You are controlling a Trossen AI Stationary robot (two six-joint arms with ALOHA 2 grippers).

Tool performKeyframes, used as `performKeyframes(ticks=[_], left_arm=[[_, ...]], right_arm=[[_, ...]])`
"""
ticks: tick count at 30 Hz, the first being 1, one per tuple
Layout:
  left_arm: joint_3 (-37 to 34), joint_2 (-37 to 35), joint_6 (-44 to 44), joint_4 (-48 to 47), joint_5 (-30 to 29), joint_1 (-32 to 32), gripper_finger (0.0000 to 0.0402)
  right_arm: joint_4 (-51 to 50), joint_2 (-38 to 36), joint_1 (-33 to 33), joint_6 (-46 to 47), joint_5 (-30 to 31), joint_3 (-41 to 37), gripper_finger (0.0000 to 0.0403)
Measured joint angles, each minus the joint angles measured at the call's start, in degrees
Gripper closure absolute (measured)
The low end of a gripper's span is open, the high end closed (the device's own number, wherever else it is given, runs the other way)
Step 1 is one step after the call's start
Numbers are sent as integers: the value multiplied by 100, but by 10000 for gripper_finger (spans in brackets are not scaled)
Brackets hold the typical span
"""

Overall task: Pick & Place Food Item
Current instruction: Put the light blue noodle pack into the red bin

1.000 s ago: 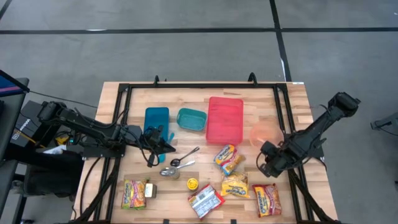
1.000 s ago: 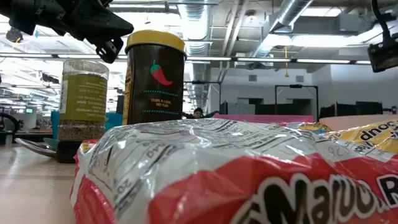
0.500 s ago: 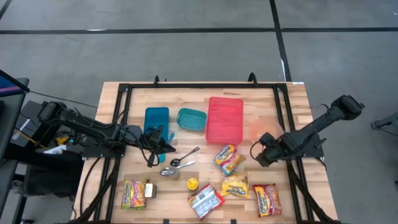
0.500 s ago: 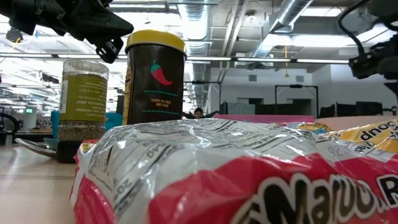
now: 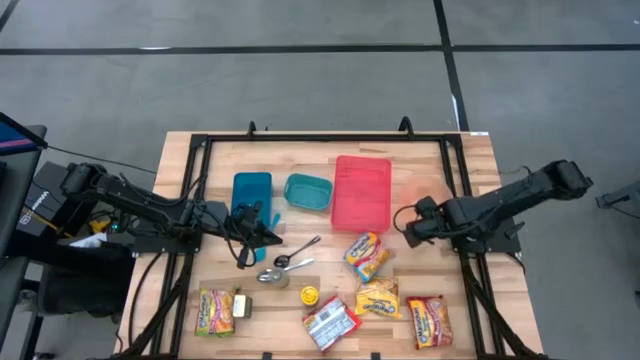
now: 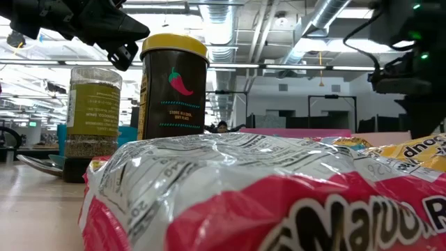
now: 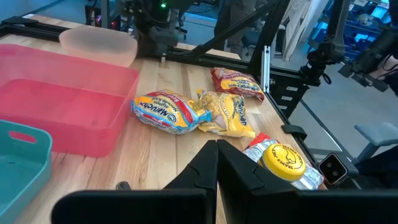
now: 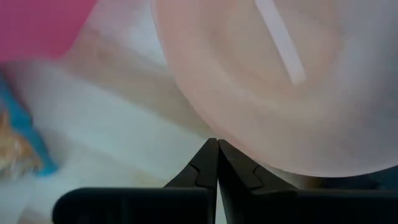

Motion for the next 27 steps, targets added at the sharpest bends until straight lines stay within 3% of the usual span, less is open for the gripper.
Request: performKeyframes(ticks=[15,21,27], left_arm=[[0,0,1,-2,2,0,402],[0,0,2,-4,2,0,402],[0,0,1,-4,4,1,402]], right_arm=[[161,0,-1785,-1536,295,-2,400],[510,0,-1824,-1867,73,-2,400],[704,-8,-1350,-1905,-471,-2,400]])
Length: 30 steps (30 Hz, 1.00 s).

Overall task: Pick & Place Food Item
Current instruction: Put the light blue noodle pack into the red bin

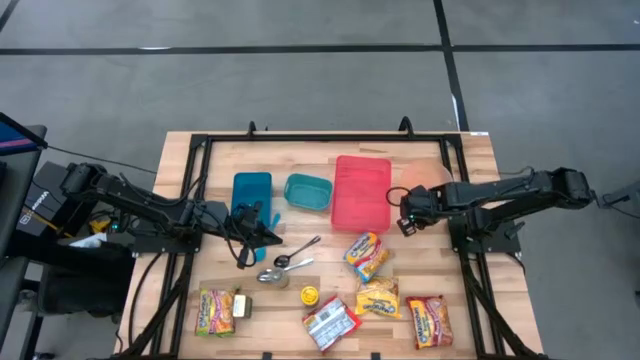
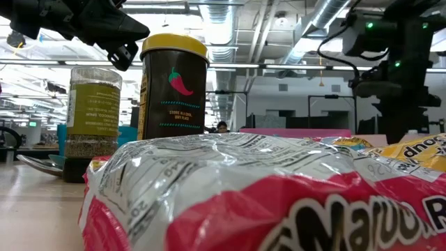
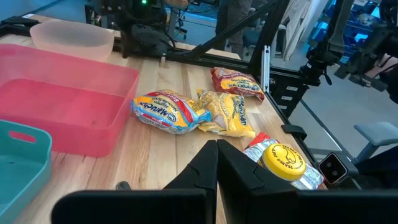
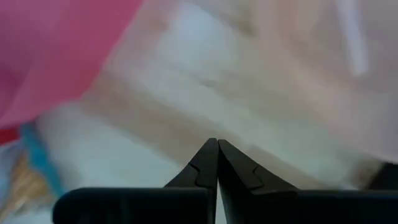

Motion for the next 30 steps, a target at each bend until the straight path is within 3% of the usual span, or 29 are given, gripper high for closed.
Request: performKeyframes(ticks=[6,16,24,30], left_arm=[[0,1,-1,0,0,1,401],[0,1,1,0,0,-1,402],[0,-1,-1,-2,0,-1,401],[0,0,1,-4,1,-1,402]], right_arm=[[567,-2,898,435,-400,0,400],[1878,-2,2050,901,-148,0,380],[2078,-2,2164,941,-134,-114,273],[3311,0,2164,1067,-167,-876,177]])
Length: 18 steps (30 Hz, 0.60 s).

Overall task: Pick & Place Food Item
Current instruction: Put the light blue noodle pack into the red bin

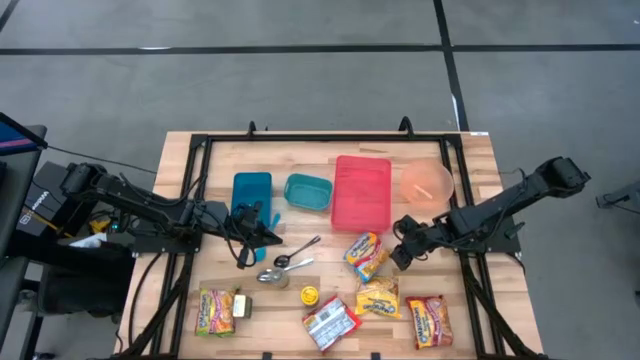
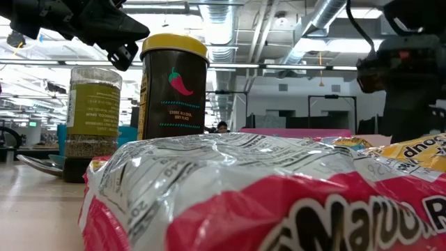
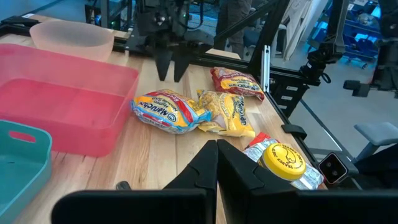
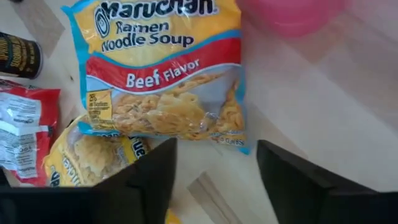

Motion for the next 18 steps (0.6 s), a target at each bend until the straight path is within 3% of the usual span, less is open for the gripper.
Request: performKeyframes(ticks=[5,12,18], left_arm=[[0,-1,-2,0,1,0,401],[0,1,0,0,1,0,402],[0,0,0,0,-1,0,402]], right_arm=[[201,-2,-2,48,16,-304,143],[1630,-2,0,0,13,-899,143],[1877,-9,-15,43,23,-1198,143]])
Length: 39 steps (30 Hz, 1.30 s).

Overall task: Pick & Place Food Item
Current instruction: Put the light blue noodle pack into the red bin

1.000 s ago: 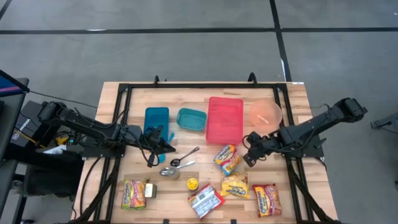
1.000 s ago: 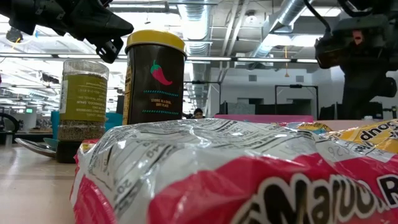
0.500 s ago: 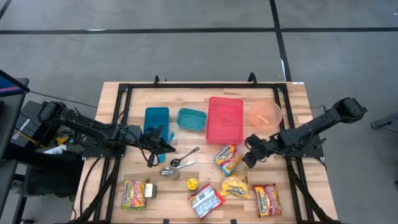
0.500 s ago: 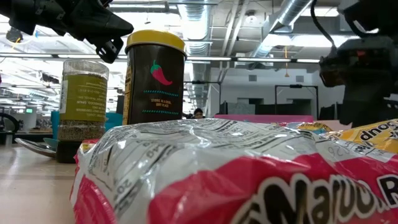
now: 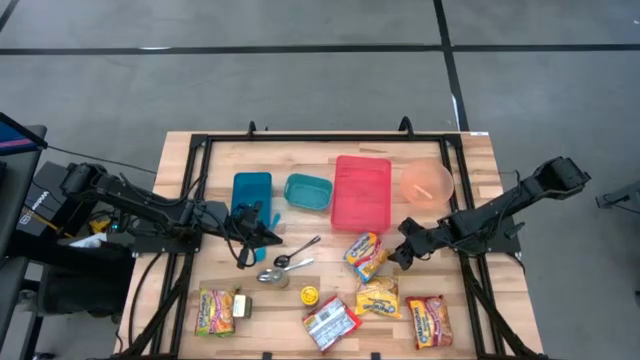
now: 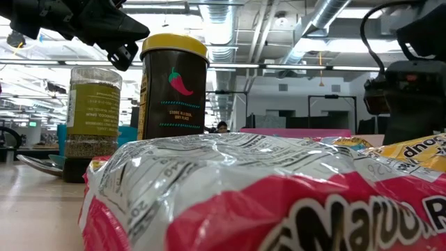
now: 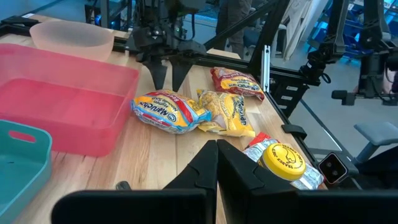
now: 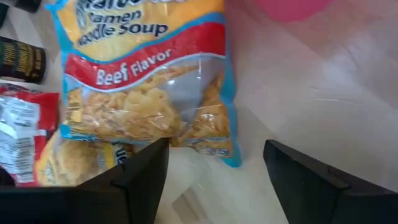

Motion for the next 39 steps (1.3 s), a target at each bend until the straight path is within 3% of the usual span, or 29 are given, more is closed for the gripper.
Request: performKeyframes(ticks=[10,19,32,39], left_arm=[[0,-1,0,0,0,0,402],[0,0,4,-3,0,0,402],[0,-1,4,-44,0,7,402],[0,1,4,-44,-2,7,401]], right_arm=[[306,46,14,-859,23,-71,143],[486,667,101,-1757,214,78,143],[-322,1457,289,-2506,657,848,145],[-389,1581,281,-2622,742,928,203]])
